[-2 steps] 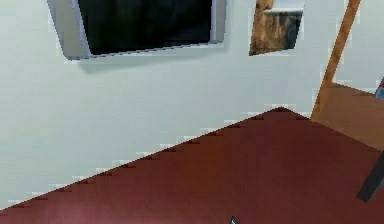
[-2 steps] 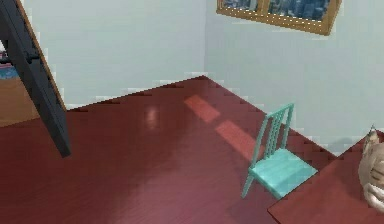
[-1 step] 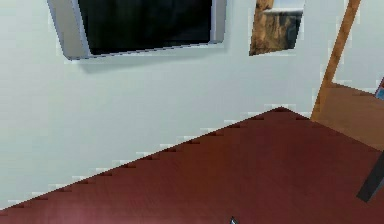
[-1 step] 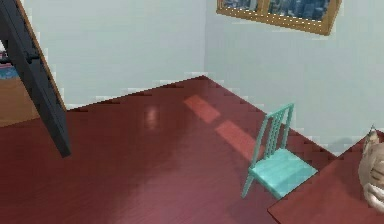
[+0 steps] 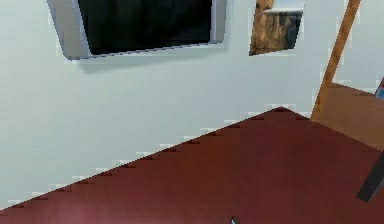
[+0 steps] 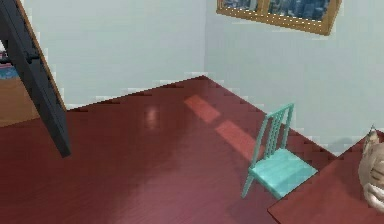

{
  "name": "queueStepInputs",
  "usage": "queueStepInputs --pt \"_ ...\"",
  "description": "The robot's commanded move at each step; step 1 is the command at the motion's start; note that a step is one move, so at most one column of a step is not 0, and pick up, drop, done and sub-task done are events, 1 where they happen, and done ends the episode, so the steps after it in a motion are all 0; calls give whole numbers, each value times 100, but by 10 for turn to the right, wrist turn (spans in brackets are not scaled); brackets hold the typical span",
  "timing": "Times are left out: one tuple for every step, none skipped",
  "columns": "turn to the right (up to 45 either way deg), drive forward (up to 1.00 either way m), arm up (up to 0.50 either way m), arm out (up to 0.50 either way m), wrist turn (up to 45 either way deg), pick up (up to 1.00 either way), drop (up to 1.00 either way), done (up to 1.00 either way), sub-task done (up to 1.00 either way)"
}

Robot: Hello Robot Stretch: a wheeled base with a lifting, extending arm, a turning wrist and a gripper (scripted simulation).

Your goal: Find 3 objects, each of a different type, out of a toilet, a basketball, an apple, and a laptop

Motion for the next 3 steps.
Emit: queueStepInputs --pt "270 0 0 0 0 0 0 0 0" --pt "450 0 0 0 0 0 0 0 0" --pt "420 0 0 0 0 0 0 0 0"
